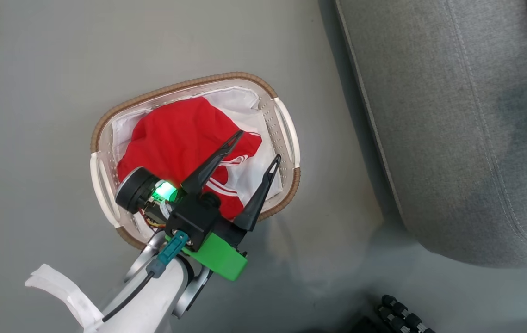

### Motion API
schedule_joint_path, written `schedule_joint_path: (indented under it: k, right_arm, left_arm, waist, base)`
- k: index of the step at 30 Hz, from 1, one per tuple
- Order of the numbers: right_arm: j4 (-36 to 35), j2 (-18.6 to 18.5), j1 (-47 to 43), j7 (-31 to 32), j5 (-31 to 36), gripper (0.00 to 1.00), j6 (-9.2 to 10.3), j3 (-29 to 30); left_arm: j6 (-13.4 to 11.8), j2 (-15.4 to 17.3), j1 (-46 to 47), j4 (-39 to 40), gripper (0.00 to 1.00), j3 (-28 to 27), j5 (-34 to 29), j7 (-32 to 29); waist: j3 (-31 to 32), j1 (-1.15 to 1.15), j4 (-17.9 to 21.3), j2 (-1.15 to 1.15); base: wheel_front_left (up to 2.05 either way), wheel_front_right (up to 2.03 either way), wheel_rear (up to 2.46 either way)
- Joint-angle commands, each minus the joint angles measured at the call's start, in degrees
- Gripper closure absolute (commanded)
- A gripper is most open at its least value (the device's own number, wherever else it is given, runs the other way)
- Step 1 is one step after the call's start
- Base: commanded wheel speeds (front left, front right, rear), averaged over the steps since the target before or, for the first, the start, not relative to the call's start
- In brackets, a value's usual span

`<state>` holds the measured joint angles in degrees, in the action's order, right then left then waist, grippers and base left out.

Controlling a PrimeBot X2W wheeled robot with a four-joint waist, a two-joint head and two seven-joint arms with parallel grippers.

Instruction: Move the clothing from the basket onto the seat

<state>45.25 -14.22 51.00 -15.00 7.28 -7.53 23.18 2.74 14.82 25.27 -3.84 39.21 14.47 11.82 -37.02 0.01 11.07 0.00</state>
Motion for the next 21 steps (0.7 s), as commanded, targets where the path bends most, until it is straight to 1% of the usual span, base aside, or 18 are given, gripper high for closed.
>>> schedule_joint_path:
  k: [1, 7, 11, 16, 21]
  right_arm:
    - [-1.9, 0.5, -2.3, -0.2, 0.3, 0.00, 0.08, 0.6]
    - [-10.3, 4.4, -8.3, -0.2, -2.1, 0.00, 0.08, 1.1]
    - [-13.4, 6.0, -11.9, -0.2, -2.8, 0.00, 0.08, -0.1]
    - [-14.3, 6.8, -14.8, -0.2, -3.5, 0.00, 0.08, -2.5]
    - [-14.2, 7.3, -15.3, -0.2, -3.7, 0.00, 0.08, -5.5]
  left_arm:
    - [-0.3, 0.5, 0.2, 0.2, 0.00, -0.2, 0.5, -0.2]
    - [-0.6, 0.4, -0.6, -0.3, 0.00, -0.5, 1.5, 0.4]
    - [-0.8, -0.2, -0.8, -1.0, 0.00, -1.1, 2.2, 1.1]
    - [-1.7, -0.6, -1.5, -2.7, 0.00, -2.7, 3.6, 2.3]
    - [-2.8, -1.6, -2.9, -5.2, 0.00, -5.9, 5.6, 3.2]
  waist:
    - [0.7, -0.01, 0.7, 0.00]
    - [2.7, -0.01, 1.3, 0.00]
    - [5.1, -0.01, 1.2, 0.00]
    - [9.2, -0.01, 0.6, 0.00]
    - [14.6, -0.01, -1.1, 0.00]
  base:
    - [0.00, 0.00, 0.00]
    - [0.00, 0.00, 0.00]
    - [0.00, 0.00, 0.00]
    - [0.00, 0.00, 0.00]
    - [0.00, 0.00, 0.00]
